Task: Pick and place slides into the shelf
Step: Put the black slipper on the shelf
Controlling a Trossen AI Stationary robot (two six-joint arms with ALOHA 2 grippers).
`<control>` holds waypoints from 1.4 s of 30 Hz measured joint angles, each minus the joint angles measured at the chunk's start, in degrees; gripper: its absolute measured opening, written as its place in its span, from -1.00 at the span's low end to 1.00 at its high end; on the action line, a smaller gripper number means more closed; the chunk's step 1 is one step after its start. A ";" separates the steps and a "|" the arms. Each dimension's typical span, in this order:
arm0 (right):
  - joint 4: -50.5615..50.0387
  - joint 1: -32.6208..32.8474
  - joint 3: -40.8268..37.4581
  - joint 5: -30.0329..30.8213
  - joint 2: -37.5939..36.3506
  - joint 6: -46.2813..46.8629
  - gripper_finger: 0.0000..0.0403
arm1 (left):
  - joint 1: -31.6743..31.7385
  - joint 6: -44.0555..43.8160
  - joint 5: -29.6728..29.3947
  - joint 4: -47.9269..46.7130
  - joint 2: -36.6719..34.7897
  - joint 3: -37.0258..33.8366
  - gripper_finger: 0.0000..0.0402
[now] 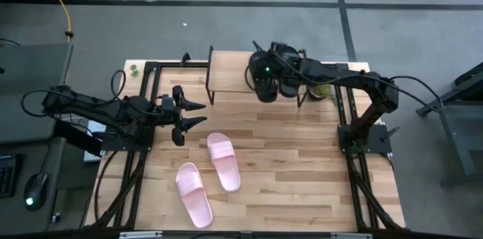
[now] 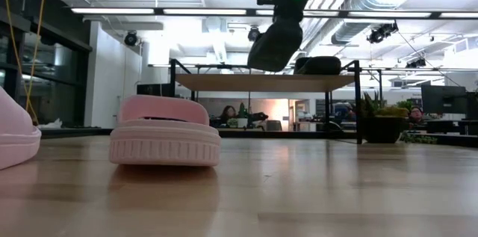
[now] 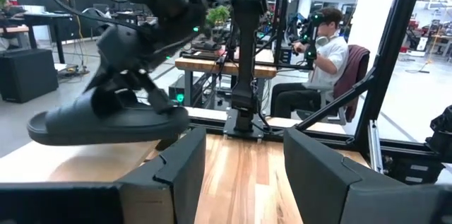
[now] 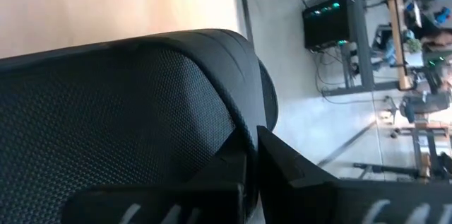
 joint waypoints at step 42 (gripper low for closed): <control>-5.63 -6.68 0.02 -0.81 3.15 -0.85 -1.00 | 0.01 -0.22 0.11 -0.11 -0.18 0.00 -0.13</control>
